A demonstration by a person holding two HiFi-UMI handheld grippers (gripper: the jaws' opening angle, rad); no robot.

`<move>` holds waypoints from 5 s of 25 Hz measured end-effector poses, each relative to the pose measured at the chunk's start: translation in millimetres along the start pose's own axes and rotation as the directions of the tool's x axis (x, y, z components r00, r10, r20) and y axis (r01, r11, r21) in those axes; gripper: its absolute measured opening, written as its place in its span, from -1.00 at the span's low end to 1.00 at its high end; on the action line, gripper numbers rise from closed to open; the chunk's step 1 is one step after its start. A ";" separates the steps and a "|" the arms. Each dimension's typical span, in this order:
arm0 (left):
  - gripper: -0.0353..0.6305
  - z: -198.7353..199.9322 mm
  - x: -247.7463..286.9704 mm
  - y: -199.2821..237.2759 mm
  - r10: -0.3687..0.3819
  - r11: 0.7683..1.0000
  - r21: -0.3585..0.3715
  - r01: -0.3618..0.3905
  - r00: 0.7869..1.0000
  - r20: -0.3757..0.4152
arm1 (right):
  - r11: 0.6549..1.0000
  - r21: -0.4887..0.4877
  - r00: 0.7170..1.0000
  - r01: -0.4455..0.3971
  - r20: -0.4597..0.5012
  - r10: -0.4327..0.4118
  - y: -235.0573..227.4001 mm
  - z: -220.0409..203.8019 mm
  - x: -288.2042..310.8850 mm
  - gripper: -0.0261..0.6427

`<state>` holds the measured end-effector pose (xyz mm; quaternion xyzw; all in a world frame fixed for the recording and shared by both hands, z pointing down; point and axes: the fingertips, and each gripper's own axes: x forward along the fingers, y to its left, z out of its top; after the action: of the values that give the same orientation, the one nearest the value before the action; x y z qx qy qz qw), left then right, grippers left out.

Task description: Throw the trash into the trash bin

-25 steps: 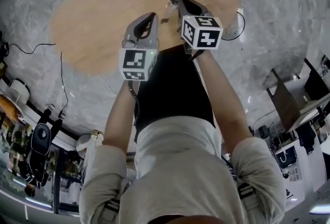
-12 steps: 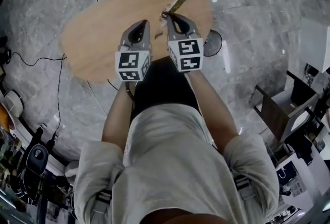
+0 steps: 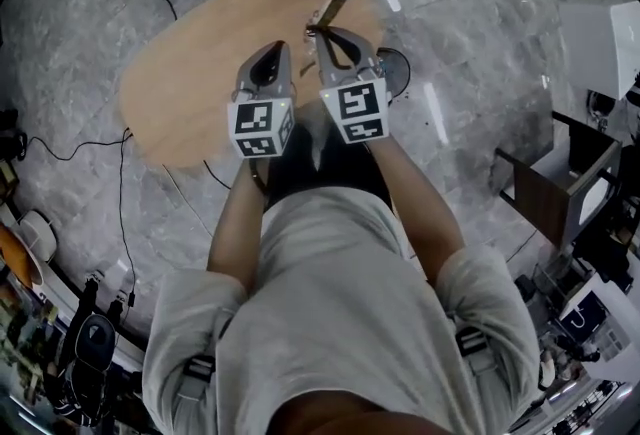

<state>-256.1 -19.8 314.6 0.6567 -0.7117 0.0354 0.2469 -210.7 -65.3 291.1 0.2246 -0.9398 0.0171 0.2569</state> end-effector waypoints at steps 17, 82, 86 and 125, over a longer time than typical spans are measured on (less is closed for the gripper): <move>-0.84 -41.3 34.0 -272.3 -0.242 0.964 0.093 0.249 0.967 -0.078 | 0.946 0.173 0.956 0.275 0.050 -0.288 -167.4 -97.5 -216.3 -0.87; -0.84 -530.4 277.9 -202.1 -0.284 0.951 -0.021 0.308 0.849 -0.445 | 0.921 0.316 0.907 0.229 -0.412 -0.084 -191.8 -670.2 52.8 -0.87; -0.84 -534.6 277.4 -197.8 -0.287 0.952 -0.040 0.303 0.841 -0.458 | 0.920 0.319 0.906 0.229 -0.416 -0.081 -188.0 -670.9 54.6 -0.87; -0.84 -50.2 121.4 -406.6 -0.431 0.881 0.167 0.442 0.897 -0.100 | 0.850 0.323 0.882 0.417 0.084 -0.465 -279.6 -160.7 -292.8 -0.90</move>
<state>144.5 -167.2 295.5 0.8189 -0.5312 0.0648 0.2074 210.8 -171.8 263.7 0.4712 -0.8669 0.0800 0.1417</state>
